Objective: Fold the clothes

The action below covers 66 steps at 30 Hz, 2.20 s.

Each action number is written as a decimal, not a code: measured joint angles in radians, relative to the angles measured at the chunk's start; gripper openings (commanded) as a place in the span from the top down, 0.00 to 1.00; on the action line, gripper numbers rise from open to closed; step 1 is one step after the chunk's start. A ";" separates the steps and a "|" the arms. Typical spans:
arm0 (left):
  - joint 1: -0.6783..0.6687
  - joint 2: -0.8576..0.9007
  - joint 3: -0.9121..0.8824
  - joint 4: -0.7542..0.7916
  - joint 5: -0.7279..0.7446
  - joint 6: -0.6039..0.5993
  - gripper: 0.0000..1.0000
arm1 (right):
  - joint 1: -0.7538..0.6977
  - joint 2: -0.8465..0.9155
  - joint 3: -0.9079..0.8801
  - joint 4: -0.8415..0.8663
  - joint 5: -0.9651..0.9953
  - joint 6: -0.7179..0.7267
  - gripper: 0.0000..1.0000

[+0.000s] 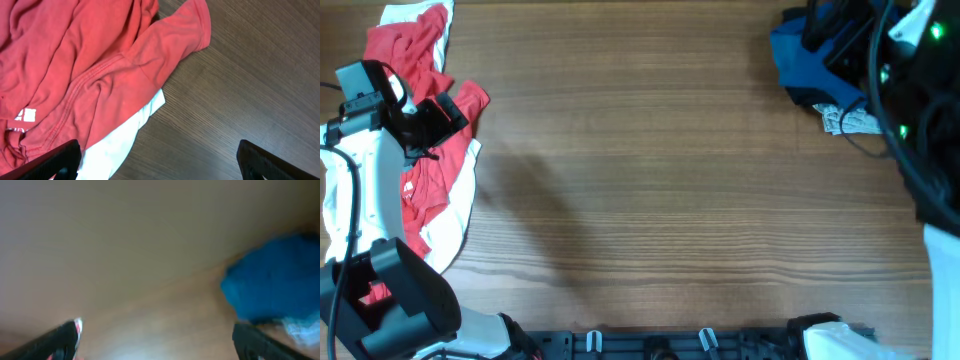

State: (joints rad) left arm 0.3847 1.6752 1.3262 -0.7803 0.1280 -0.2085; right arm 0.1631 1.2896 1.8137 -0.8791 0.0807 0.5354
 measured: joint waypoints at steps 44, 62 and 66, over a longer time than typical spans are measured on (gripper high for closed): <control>0.000 0.000 0.000 0.000 0.001 0.000 0.00 | -0.114 -1.270 -1.807 0.885 -0.200 -0.355 0.00; 0.000 0.000 0.000 0.000 0.001 0.000 0.00 | -0.114 -1.270 -1.807 0.885 -0.200 -0.358 0.00; 0.000 0.000 0.000 0.000 0.001 0.000 0.00 | -0.114 -1.270 -1.807 0.885 -0.200 -0.358 0.00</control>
State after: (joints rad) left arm 0.3847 1.6752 1.3262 -0.7799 0.1287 -0.2085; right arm 0.0494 0.0193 0.0063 0.0063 -0.1188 0.1772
